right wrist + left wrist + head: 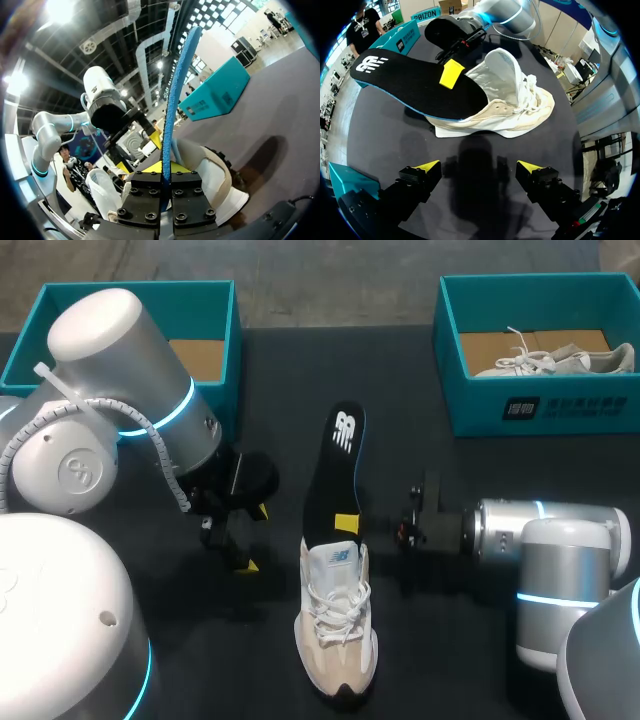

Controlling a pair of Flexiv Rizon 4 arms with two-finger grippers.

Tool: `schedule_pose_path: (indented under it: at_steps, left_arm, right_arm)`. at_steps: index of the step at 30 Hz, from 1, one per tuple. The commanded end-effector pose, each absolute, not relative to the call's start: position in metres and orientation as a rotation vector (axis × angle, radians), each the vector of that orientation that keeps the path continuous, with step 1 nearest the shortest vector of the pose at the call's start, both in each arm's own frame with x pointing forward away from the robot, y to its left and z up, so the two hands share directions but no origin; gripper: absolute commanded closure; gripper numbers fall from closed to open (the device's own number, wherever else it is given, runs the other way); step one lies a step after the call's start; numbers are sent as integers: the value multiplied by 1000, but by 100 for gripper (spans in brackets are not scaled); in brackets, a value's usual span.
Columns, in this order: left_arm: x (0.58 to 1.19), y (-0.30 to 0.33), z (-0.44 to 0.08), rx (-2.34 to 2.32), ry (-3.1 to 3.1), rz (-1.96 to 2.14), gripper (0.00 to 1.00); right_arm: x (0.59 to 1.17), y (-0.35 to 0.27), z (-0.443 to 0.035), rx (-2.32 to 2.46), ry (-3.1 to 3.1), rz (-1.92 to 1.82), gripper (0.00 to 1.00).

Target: Take the shoe out of the shoebox, open the shoe tongue, remove and reinsert the insole, then place the shoe into the shoebox

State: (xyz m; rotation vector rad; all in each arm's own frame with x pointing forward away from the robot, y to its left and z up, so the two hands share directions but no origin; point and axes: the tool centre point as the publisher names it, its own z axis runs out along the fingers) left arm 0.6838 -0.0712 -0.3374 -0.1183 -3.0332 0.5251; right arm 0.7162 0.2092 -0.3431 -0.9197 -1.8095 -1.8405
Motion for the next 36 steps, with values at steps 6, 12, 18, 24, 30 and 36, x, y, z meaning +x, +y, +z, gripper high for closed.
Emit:
schedule_pose_path:
  at_steps: [6,12,18,24,30,36]
  left_arm:
    - [683,-72,-338,-118,-3034,524,0]
    - [683,-72,-338,-118,-3034,524,0]
    - [683,-72,-338,-118,-3034,524,0]
    - [683,-72,-338,-118,-3034,524,0]
    - [683,-72,-338,-118,-3034,524,0]
    - [683,-72,-338,-118,-3034,524,0]
  right_arm:
    - [706,213,-349,-947,-1821,-1778,100]
    - [700,213,-352,-956,-1821,-1757,100]
    - [694,214,-357,-959,-1817,-1742,100]
    - [685,215,-357,-950,-1834,-1710,100]
    - [678,216,-359,-926,-1846,-1673,100]
    - [675,217,-359,-909,-1838,-1683,100]
